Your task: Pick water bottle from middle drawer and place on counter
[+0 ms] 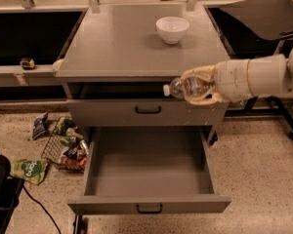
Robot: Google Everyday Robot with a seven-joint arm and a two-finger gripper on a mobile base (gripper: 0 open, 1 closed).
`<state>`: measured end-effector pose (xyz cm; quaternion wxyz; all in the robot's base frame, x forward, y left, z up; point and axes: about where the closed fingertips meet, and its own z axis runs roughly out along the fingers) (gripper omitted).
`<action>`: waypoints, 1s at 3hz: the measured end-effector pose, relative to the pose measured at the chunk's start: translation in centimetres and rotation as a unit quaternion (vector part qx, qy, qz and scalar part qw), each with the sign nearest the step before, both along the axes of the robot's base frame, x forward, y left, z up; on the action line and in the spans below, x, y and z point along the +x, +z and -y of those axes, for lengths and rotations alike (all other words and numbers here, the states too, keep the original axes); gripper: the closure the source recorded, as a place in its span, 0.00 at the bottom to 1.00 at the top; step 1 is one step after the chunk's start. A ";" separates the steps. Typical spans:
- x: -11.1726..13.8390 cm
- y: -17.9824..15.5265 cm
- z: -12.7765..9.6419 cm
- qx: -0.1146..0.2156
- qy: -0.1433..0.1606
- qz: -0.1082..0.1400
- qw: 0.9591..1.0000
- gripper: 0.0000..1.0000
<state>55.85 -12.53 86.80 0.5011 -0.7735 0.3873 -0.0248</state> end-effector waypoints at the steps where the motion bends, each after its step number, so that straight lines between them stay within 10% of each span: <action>1: 3.8 5.4 -1.2 0.029 0.012 0.032 0.999 1.00; 3: 7.2 8.0 -3.7 0.079 0.005 0.038 0.996 1.00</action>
Offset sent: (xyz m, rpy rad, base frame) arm 0.1133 0.0567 0.1069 0.2793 -0.0916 -0.0396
